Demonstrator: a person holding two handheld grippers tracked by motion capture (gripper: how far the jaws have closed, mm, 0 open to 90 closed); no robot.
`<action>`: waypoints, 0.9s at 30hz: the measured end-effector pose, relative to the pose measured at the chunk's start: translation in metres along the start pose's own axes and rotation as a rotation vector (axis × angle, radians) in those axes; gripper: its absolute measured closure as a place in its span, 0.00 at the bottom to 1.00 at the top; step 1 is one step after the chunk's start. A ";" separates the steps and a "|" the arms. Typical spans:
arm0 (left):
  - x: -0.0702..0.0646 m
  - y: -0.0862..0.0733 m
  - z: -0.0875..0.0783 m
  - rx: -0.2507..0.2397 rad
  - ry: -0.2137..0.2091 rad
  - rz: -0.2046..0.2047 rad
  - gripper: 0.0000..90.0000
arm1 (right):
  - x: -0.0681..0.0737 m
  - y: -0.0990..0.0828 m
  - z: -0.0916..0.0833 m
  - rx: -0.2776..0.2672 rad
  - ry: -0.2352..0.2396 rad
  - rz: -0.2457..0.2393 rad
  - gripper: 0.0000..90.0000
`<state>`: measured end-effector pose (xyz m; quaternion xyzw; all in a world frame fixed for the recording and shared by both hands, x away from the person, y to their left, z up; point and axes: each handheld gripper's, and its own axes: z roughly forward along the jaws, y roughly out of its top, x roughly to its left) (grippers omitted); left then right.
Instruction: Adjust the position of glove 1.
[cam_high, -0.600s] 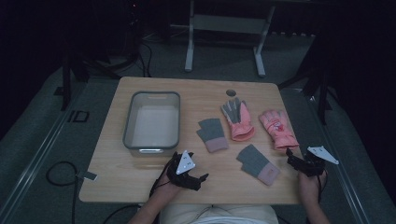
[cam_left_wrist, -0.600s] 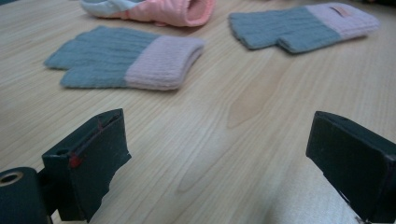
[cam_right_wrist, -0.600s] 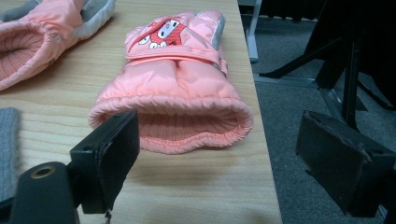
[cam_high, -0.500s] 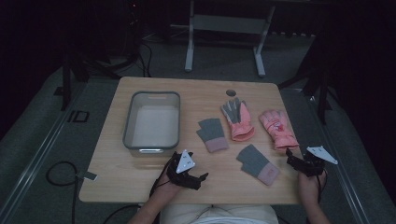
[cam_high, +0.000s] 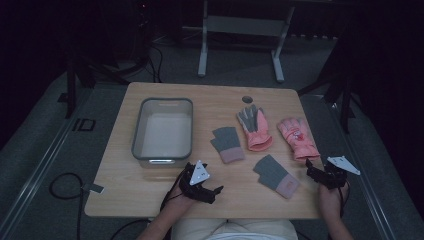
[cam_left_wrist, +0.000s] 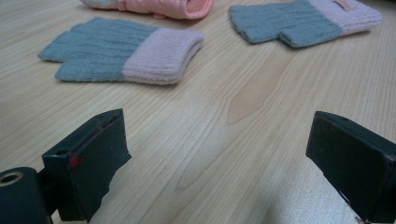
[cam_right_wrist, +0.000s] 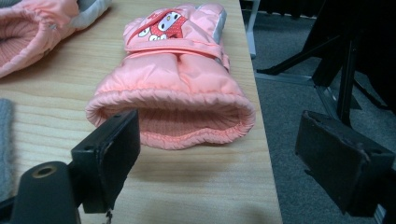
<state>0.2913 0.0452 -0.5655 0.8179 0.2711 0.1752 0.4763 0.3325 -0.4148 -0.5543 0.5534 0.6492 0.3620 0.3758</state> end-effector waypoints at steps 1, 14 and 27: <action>0.000 0.000 0.000 -0.003 0.003 -0.002 0.05 | 0.000 0.001 0.001 0.003 0.003 -0.005 0.15; 0.002 -0.001 -0.003 -0.021 -0.002 -0.015 0.05 | -0.008 0.028 0.003 0.059 0.103 0.006 0.15; 0.006 -0.003 -0.006 -0.051 -0.013 -0.053 0.05 | 0.006 0.056 -0.001 0.097 0.194 -0.074 0.14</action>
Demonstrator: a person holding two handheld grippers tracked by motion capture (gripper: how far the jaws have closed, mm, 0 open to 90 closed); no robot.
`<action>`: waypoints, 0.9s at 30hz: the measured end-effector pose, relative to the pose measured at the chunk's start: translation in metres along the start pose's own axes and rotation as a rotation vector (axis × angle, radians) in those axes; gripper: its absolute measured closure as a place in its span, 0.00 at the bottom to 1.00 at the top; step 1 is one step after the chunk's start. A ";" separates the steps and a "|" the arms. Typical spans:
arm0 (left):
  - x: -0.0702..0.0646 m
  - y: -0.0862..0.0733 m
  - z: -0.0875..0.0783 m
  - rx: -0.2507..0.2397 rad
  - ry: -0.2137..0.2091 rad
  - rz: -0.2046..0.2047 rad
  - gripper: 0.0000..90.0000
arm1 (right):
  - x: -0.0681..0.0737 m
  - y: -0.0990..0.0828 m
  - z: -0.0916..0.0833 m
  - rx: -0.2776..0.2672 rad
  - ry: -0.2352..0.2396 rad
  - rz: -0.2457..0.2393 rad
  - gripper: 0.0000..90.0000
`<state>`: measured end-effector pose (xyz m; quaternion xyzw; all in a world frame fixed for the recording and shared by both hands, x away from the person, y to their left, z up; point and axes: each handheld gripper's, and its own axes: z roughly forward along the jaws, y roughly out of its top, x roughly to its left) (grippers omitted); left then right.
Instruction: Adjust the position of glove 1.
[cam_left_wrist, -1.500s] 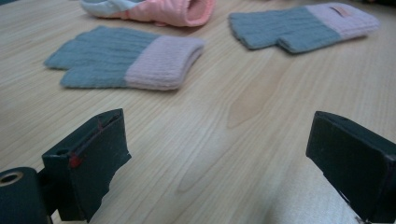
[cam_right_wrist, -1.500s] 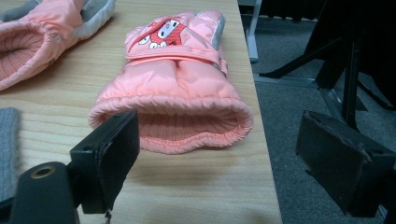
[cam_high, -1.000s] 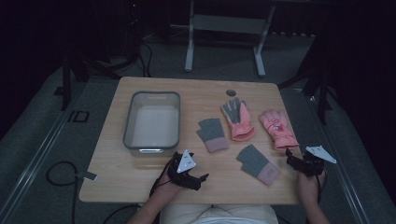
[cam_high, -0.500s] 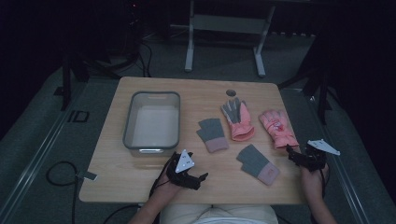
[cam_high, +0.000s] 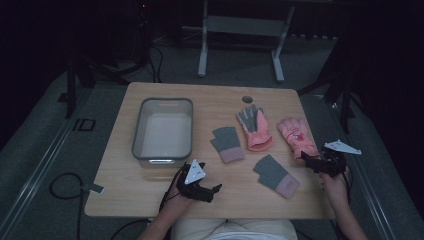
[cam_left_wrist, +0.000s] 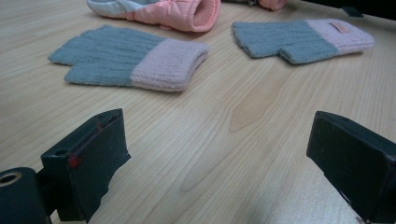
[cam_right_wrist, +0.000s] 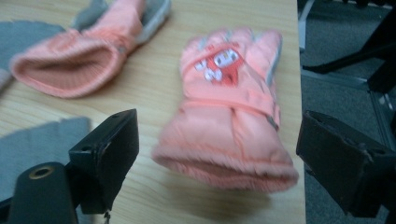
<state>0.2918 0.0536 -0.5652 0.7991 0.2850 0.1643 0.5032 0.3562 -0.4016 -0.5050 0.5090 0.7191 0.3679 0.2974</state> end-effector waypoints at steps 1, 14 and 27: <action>0.001 0.000 0.000 0.001 -0.004 -0.006 0.05 | 0.002 0.004 -0.002 -0.002 0.002 -0.005 0.14; -0.001 -0.001 -0.002 -0.018 0.017 0.008 0.05 | 0.046 0.065 -0.013 -0.110 0.088 -0.079 0.14; -0.001 -0.002 -0.005 -0.045 0.020 0.007 0.05 | 0.102 0.097 0.007 -0.077 0.205 -0.120 0.16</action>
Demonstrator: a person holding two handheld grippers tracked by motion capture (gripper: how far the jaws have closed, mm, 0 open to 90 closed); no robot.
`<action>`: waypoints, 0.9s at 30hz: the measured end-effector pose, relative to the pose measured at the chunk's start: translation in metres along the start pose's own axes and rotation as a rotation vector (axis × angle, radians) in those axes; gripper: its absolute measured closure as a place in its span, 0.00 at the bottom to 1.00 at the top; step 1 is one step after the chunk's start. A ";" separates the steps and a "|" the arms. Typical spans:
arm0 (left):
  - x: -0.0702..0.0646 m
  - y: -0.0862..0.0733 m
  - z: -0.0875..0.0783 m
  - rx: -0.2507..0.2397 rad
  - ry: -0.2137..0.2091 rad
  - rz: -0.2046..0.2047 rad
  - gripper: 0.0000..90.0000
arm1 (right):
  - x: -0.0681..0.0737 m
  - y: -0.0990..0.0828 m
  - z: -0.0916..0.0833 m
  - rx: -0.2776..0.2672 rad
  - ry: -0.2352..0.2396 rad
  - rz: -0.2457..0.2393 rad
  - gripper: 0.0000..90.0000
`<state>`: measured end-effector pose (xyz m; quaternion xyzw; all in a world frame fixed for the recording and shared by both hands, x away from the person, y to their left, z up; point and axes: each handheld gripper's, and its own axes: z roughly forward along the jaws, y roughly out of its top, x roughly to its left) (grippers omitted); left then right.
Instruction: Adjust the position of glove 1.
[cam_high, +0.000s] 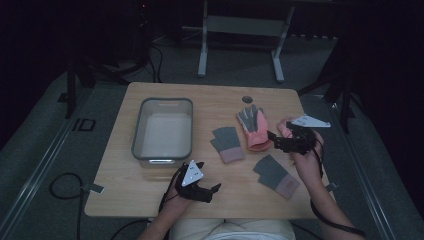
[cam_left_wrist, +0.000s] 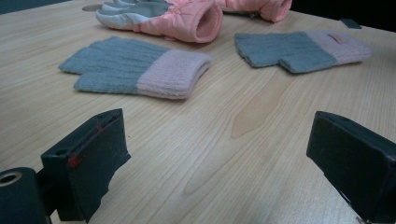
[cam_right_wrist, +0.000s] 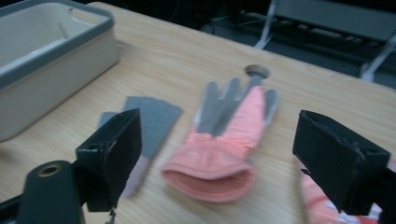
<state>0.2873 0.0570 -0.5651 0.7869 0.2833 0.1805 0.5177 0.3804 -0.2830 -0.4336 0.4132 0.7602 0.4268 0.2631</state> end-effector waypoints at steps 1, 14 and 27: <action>0.000 0.000 0.000 -0.001 -0.002 0.001 0.05 | 0.004 0.002 0.003 0.001 0.008 -0.006 0.16; 0.000 0.000 0.000 -0.001 -0.003 0.001 0.05 | 0.046 0.014 0.052 0.032 0.156 -0.062 0.12; 0.003 0.000 0.000 -0.003 -0.020 -0.023 0.05 | 0.070 0.006 0.099 0.133 0.242 -0.131 0.46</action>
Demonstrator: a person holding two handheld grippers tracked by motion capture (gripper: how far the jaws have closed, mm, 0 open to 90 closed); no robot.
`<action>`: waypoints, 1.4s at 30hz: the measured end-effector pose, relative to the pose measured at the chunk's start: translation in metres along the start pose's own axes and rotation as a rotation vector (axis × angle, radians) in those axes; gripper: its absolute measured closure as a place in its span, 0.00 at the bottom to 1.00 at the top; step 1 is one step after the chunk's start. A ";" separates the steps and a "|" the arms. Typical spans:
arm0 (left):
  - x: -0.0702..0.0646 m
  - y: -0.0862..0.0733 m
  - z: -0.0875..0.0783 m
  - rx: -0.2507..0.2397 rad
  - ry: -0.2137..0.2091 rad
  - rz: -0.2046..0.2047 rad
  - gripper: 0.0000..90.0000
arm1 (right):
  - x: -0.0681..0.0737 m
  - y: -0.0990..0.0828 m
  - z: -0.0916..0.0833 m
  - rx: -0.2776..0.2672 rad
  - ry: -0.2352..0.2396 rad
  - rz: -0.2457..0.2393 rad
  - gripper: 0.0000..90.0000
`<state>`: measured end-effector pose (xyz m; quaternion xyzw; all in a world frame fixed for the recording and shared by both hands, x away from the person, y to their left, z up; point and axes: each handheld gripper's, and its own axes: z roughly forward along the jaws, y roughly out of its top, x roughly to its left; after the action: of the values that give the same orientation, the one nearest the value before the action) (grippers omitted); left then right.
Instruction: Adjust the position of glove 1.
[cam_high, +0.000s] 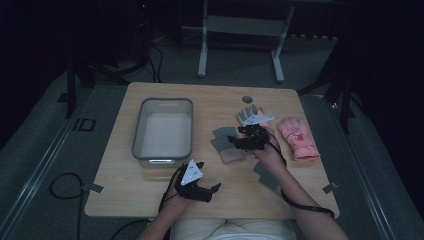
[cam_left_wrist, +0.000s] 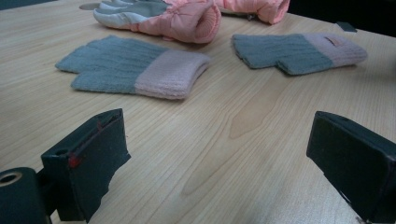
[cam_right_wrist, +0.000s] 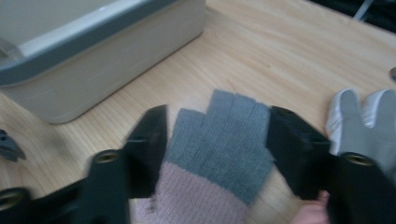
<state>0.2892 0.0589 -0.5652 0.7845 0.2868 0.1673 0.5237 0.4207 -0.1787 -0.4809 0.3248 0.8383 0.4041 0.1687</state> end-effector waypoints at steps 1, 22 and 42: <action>0.000 0.000 0.000 0.002 -0.003 -0.001 0.05 | 0.000 -0.001 0.003 0.008 0.001 0.005 0.48; -0.003 0.000 0.001 0.008 0.010 0.029 0.05 | -0.012 -0.023 0.071 0.234 -0.019 0.019 0.71; -0.004 0.000 0.001 0.011 0.012 0.032 0.05 | 0.013 -0.010 0.035 0.168 -0.070 0.089 0.95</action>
<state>0.2871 0.0558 -0.5651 0.7908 0.2784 0.1786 0.5150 0.4261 -0.1548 -0.5107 0.3884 0.8477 0.3277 0.1518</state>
